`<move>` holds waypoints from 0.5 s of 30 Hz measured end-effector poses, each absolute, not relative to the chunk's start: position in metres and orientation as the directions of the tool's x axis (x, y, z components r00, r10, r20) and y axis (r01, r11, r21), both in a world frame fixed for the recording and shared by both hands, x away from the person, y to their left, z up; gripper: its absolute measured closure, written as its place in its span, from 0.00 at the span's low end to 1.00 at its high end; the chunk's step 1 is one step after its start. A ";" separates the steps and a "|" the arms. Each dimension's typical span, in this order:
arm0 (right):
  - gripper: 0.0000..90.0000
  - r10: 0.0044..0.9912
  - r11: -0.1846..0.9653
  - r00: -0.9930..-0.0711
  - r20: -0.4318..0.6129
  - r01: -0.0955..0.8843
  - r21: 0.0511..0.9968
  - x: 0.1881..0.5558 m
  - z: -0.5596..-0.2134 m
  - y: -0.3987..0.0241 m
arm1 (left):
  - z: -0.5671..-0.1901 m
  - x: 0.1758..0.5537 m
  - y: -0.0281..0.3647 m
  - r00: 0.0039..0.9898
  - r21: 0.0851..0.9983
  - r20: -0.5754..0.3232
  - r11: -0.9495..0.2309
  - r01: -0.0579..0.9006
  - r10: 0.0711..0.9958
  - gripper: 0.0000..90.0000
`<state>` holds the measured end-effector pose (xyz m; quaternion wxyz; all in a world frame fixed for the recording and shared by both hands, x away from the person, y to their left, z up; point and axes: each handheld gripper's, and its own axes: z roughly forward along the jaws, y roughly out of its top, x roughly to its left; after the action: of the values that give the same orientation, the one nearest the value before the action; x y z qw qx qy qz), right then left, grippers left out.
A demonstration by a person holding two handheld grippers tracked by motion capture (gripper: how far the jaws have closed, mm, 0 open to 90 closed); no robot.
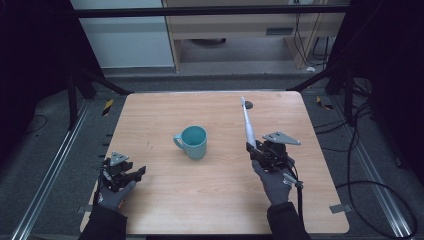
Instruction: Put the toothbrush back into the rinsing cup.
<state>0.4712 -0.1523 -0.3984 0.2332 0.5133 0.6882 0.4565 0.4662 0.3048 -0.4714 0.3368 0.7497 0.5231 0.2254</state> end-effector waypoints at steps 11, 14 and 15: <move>0.74 0.920 0.001 -0.358 0.157 0.404 0.915 0.487 -0.389 -0.126 | -0.472 0.467 0.305 0.349 0.743 -0.019 -0.221 0.632 0.937 0.46; 0.74 0.925 -0.009 -0.348 0.151 0.377 0.926 0.491 -0.386 -0.118 | -0.472 0.467 0.305 0.349 0.742 -0.020 -0.220 0.633 0.937 0.46; 0.74 0.925 -0.009 -0.348 0.151 0.377 0.926 0.491 -0.386 -0.118 | -0.472 0.467 0.305 0.349 0.742 -0.019 -0.220 0.633 0.937 0.46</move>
<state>0.4909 -0.1176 -0.3861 0.2725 0.5018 0.6489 0.5028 0.4674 0.3050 -0.4723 0.3386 0.7482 0.5246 0.2245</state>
